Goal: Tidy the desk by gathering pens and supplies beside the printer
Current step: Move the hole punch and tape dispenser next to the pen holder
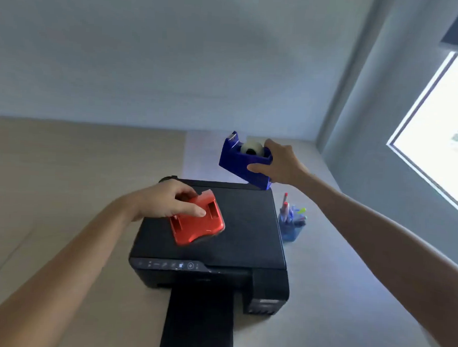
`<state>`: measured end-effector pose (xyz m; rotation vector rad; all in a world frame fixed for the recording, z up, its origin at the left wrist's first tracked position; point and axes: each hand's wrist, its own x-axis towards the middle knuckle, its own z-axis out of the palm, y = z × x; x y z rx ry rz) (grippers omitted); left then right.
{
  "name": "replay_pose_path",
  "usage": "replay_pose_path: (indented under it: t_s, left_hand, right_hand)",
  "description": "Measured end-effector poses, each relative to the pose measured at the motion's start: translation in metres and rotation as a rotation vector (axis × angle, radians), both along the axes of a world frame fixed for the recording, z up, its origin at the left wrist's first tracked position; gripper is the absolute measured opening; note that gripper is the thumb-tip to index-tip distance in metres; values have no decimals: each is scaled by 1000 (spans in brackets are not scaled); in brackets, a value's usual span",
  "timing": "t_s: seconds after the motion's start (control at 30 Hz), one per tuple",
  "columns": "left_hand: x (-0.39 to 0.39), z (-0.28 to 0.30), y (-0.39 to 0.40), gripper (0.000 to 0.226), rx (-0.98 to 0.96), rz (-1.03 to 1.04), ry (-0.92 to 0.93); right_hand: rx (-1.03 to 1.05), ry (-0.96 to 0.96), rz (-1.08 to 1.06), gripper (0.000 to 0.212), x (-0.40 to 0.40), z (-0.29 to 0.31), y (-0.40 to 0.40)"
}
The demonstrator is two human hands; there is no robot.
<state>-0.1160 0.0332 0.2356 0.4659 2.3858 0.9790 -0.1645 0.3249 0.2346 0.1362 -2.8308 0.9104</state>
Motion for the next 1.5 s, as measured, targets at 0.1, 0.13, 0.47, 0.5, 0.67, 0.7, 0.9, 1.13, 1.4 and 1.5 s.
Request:
replay_pose_path:
  t_s: [0.1, 0.13, 0.47, 0.5, 0.67, 0.7, 0.9, 1.13, 1.4, 1.5]
  left_hand:
    - [3, 7, 83, 41, 21, -152, -24]
    - [5, 6, 108, 41, 21, -198, -32]
    - [13, -76, 313, 44, -255, -573, -106]
    - [10, -91, 324, 45, -304, -585, -104]
    - [-10, -162, 351, 57, -567, -580, -48]
    - [-13, -172, 352, 59, -611, -577, -35]
    - [-35, -213, 361, 61, -713, -508, -88]
    - [-56, -230, 365, 62, -643, -410, -85]
    - [-54, -224, 364, 75, -618, -382, -29]
    - [-43, -203, 359, 72, -621, -371, 25]
  right_hand:
    - [-2, 4, -164, 41, 24, -6, 90]
    - [-13, -14, -223, 42, 33, -11, 115]
    - [-91, -206, -612, 48, 97, -119, 263]
    - [-107, -233, -632, 47, 100, -133, 266]
    - [-175, -326, -646, 40, 104, -191, 266]
    - [-194, -334, -651, 39, 103, -200, 263]
    - [-277, -364, -669, 34, 89, -242, 247]
    - [-282, -384, -742, 33, 71, -265, 221]
    - [-275, -425, -736, 48, 65, -263, 218]
    - [-242, -440, -692, 63, 72, -252, 218]
